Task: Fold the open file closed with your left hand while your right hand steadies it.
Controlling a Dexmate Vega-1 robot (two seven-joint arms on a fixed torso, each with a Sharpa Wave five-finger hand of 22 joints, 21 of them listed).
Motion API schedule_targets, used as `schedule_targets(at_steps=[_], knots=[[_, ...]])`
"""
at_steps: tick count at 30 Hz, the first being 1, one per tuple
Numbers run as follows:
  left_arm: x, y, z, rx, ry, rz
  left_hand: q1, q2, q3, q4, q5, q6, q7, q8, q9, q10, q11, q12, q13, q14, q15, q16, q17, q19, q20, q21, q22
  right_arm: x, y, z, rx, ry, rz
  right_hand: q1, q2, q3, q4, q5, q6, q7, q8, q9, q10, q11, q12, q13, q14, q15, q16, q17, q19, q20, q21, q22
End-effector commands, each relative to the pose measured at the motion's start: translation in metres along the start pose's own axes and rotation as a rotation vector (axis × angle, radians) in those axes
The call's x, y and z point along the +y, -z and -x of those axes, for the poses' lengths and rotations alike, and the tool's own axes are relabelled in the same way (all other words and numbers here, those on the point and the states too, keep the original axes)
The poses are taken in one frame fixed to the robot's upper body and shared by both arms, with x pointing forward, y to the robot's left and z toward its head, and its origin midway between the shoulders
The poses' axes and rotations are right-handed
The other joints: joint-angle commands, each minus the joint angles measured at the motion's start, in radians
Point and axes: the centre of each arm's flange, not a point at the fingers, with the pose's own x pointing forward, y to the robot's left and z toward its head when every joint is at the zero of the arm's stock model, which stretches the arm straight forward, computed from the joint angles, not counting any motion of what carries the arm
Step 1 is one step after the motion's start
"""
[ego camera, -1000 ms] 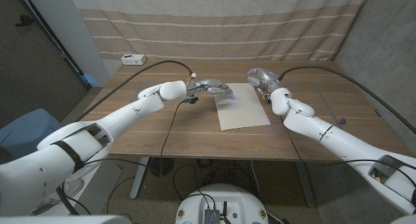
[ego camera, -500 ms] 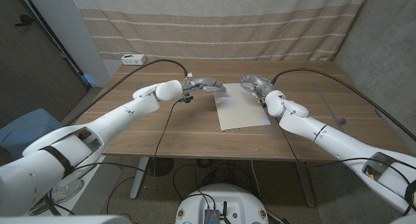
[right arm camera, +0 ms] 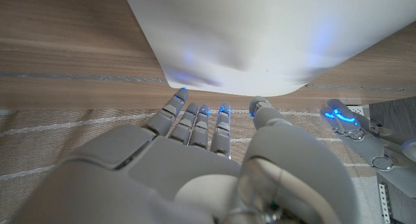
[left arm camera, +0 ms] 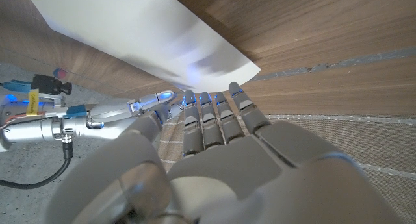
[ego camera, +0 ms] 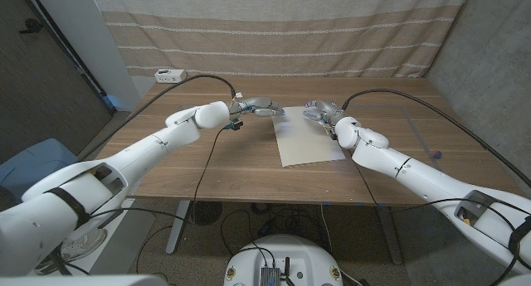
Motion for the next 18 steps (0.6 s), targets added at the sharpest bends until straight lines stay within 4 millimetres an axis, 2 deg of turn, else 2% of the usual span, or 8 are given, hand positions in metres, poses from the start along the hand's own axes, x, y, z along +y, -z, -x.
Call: schedule_targets(at_steps=[1, 12, 16, 18], knots=[[0.004, 0.005, 0.002, 0.015, 0.004, -0.012, -0.006, -0.009, -0.003, -0.003, -0.002, 0.004, 0.0, 0.0, 0.003, 0.007, -0.003, 0.004, 0.004, 0.002, -0.005, 0.008, 0.001, 0.002, -0.01, 0.009, 0.003, 0.015, 0.01, -0.009, 0.062, -0.096, -0.013, -0.012, 0.001, 0.001, 0.011, -0.003, 0.009, 0.008, 0.007, 0.003, 0.006, 0.003, 0.007, 0.002, 0.001, -0.04, -0.004, 0.002, 0.006, -0.003, 0.0, 0.0], [0.01, 0.013, 0.002, 0.065, 0.007, -0.05, -0.013, -0.008, -0.004, -0.008, -0.004, 0.019, 0.003, 0.005, 0.003, 0.01, -0.005, 0.005, 0.004, 0.004, -0.006, 0.008, 0.001, 0.002, -0.007, 0.01, 0.003, 0.025, 0.015, -0.015, 0.088, -0.125, 0.01, 0.014, 0.005, 0.02, -0.012, 0.005, 0.039, 0.021, 0.018, 0.002, 0.023, 0.015, 0.016, 0.001, 0.018, -0.039, -0.005, -0.012, 0.022, -0.005, 0.004, -0.001], [0.012, 0.017, -0.001, 0.104, 0.027, -0.083, -0.02, -0.006, -0.005, -0.01, -0.005, 0.02, 0.002, 0.005, 0.003, 0.014, -0.004, 0.007, 0.004, 0.003, 0.0, 0.007, 0.002, 0.003, 0.022, 0.01, 0.003, 0.027, 0.015, -0.017, 0.089, -0.133, 0.011, 0.026, 0.006, 0.028, -0.022, 0.007, 0.051, 0.026, 0.02, 0.002, 0.038, 0.012, 0.021, 0.001, 0.037, -0.044, 0.0, -0.017, 0.04, -0.004, 0.01, -0.001], [0.011, 0.02, -0.003, 0.117, 0.041, -0.086, -0.022, -0.006, -0.006, -0.01, -0.005, 0.022, 0.001, 0.006, 0.003, 0.017, 0.001, 0.008, 0.004, 0.002, 0.002, 0.007, 0.002, 0.003, 0.027, 0.01, 0.004, 0.028, 0.015, -0.017, 0.088, -0.136, 0.01, 0.028, 0.007, 0.03, -0.024, 0.008, 0.054, 0.026, 0.021, 0.002, 0.041, 0.013, 0.022, 0.001, 0.041, -0.043, 0.001, -0.017, 0.041, -0.003, 0.01, -0.001]])
